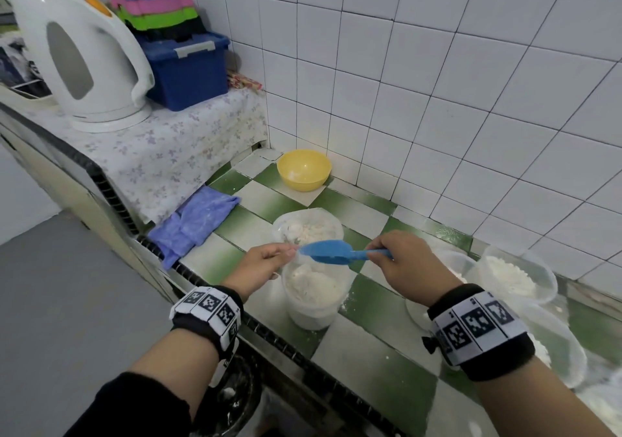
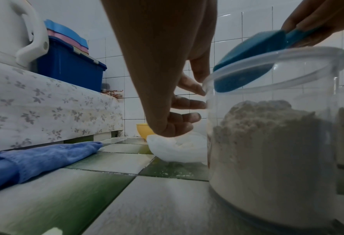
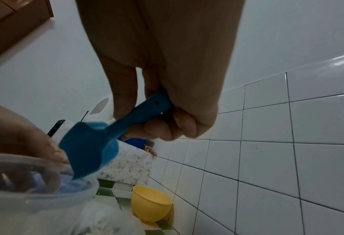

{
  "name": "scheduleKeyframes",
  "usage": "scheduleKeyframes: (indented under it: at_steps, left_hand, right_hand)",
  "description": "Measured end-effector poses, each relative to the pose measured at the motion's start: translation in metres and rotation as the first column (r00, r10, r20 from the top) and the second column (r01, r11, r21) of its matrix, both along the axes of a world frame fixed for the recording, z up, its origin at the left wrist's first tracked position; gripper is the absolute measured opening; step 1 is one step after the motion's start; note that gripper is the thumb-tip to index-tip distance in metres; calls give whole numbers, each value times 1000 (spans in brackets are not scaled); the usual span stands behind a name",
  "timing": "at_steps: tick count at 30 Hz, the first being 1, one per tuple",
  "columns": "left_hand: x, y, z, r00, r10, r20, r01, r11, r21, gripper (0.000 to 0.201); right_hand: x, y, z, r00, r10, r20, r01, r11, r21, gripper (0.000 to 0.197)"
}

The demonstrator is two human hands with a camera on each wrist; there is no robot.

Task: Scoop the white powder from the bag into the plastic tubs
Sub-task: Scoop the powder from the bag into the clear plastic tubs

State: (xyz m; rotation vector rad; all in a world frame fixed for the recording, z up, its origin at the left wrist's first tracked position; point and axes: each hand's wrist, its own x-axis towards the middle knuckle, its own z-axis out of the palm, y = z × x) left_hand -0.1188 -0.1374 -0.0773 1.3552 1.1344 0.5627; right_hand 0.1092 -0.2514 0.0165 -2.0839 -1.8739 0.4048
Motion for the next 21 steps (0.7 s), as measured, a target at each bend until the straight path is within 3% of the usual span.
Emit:
scheduleKeyframes:
  at_steps: [5, 9, 13, 21]
  left_hand:
    - [0, 2, -3, 999, -16, -41, 15, 1000, -23, 22]
    - [0, 3, -3, 998, -18, -55, 16, 999, -36, 24]
    - [-1, 3, -2, 997, -22, -67, 20, 999, -39, 24]
    - [-1, 7, 1, 997, -46, -67, 42, 997, -60, 25]
  right_hand:
    - [-13, 4, 14, 993, 115, 39, -108, 982, -152, 24]
    - [-34, 10, 6, 959, 226, 172, -177, 949, -259, 28]
    - [-36, 12, 4, 924, 200, 327, -137, 969, -205, 32]
    - [-24, 15, 15, 920, 99, 380, -87, 995, -50, 26]
